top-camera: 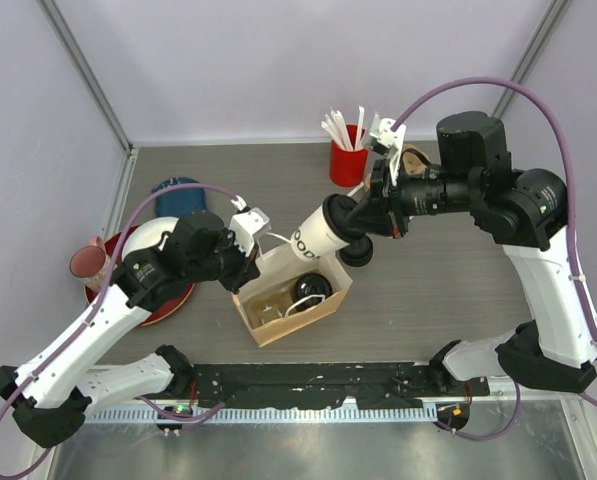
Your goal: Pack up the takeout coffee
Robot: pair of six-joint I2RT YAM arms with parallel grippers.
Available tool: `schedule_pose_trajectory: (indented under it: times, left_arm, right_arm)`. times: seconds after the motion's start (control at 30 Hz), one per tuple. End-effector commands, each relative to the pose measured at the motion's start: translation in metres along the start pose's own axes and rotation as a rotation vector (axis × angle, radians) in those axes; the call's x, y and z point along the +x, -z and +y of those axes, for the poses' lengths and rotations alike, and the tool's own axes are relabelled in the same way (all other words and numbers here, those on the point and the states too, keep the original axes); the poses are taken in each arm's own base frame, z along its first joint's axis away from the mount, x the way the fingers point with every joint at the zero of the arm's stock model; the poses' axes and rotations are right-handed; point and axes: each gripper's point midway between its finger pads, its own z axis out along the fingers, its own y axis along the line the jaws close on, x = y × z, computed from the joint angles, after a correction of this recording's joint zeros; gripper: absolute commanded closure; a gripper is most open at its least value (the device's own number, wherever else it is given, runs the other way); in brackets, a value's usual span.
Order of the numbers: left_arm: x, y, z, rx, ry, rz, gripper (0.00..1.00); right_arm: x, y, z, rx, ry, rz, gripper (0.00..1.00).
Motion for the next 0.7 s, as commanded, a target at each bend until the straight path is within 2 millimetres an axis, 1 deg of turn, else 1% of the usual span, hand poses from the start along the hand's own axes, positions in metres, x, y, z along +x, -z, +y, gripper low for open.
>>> schedule_pose_trajectory:
  times: [0.0,0.17,0.37,0.5,0.6,0.63,0.67]
  left_arm:
    - [-0.02,0.002,-0.002,0.016,-0.004,-0.066,1.0]
    - [-0.019,0.003,-0.004,0.025,0.0,-0.061,1.0]
    - [-0.018,0.004,-0.003,0.024,0.007,-0.063,1.0]
    - [-0.02,0.006,-0.003,0.027,-0.001,-0.068,1.0]
    - [-0.02,0.006,-0.004,0.036,-0.003,-0.067,1.0]
    - [-0.021,0.006,-0.004,0.036,-0.006,-0.067,1.0]
    - [-0.02,0.007,-0.004,0.034,-0.01,-0.065,1.0]
  right_arm:
    - [-0.002,0.0,0.026,-0.088,0.024,0.008,0.99]
    - [0.002,-0.008,0.046,-0.182,0.034,0.043,0.99]
    - [0.003,-0.004,0.058,-0.207,0.038,0.045,0.99]
    - [0.004,0.002,0.056,-0.173,0.044,0.041,0.99]
    - [0.01,-0.002,0.052,-0.164,0.031,0.07,0.99]
    - [0.004,0.002,0.053,-0.154,0.045,0.052,0.99]
    - [0.002,0.004,0.049,-0.125,0.052,0.045,0.99]
